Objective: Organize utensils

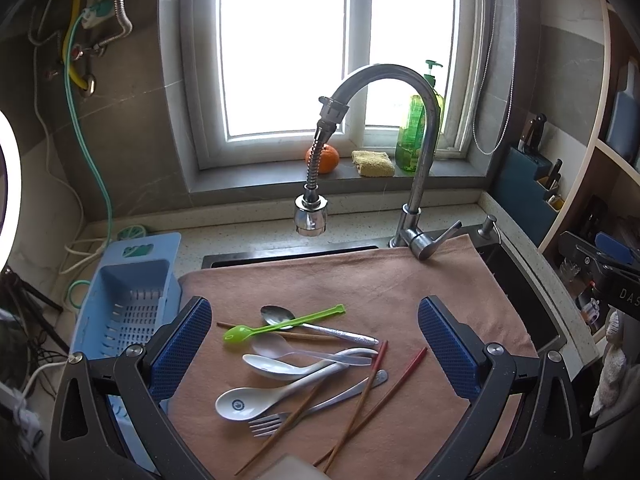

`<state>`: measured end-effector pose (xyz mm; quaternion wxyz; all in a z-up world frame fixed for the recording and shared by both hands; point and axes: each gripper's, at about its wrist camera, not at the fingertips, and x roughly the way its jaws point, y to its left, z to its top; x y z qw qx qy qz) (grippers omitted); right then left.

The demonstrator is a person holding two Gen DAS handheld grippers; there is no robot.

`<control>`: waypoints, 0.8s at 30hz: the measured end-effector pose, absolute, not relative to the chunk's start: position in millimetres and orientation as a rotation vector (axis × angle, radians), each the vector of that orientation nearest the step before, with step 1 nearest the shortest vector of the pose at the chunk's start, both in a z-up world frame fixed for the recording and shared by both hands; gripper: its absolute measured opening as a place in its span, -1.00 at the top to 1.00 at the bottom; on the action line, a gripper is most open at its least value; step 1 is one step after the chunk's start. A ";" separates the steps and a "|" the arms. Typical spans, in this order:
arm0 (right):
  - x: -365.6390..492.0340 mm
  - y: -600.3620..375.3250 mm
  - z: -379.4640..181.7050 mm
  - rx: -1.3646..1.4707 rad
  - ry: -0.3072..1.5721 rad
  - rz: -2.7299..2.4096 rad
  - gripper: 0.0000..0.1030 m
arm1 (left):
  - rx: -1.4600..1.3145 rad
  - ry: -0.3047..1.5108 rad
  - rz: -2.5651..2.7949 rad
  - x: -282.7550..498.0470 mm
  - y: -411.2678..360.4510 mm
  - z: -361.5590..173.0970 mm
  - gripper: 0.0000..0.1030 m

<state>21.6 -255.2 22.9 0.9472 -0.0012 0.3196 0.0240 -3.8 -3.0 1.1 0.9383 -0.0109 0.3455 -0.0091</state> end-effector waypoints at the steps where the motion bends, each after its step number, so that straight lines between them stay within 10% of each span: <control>1: 21.6 -255.1 22.5 -0.001 0.652 0.050 -1.00 | -0.021 0.706 -0.019 -3.8 -3.6 0.7 -0.99; 24: 22.1 -257.0 16.5 0.005 0.663 0.050 -1.00 | -0.020 0.713 -0.025 -2.9 -3.0 -1.4 -0.99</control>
